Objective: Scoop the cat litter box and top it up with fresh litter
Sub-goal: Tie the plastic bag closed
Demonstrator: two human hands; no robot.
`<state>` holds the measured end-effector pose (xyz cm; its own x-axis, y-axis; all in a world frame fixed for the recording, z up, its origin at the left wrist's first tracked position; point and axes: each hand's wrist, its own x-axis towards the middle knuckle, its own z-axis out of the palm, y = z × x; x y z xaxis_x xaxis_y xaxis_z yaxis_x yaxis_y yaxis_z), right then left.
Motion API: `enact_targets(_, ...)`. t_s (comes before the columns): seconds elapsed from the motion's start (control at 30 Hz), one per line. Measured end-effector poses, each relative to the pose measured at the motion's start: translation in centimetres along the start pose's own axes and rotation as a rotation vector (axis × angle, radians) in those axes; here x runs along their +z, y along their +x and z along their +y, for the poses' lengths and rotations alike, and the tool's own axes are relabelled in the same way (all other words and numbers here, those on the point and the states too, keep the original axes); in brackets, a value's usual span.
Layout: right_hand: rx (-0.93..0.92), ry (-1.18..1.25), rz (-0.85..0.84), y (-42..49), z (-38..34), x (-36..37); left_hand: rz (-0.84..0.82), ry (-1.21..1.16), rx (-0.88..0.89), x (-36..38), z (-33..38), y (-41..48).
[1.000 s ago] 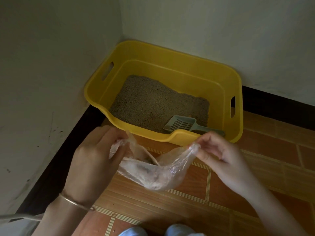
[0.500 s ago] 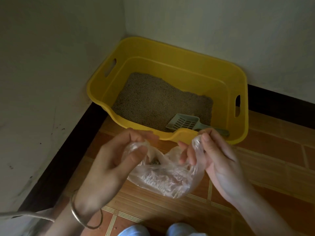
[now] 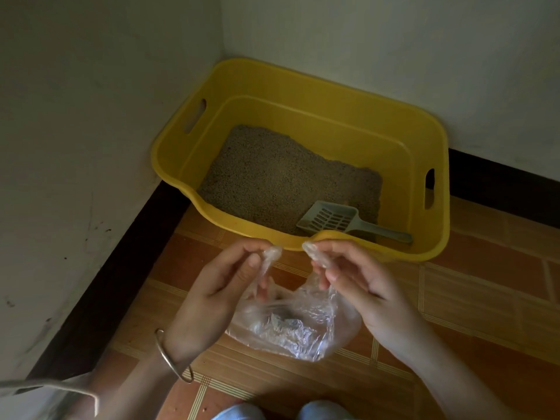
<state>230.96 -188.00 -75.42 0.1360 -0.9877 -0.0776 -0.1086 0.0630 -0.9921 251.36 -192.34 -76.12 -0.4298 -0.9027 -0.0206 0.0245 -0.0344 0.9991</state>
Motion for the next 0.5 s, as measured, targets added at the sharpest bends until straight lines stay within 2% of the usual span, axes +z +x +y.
enact_targets(0.13,-0.064,-0.142,0.069,0.5,1.4,0.9,0.009,-0.094,-0.134,0.6,-1.1,0.2)
enact_targets(0.33,-0.029,-0.135,0.109,0.9,2.2,2.0,-0.110,-0.297,-0.246,1.7,-2.0,0.3)
enact_targets(0.5,-0.027,-0.136,0.102,0.8,2.3,2.2,-0.087,-0.314,-0.325,2.0,-2.2,0.4)
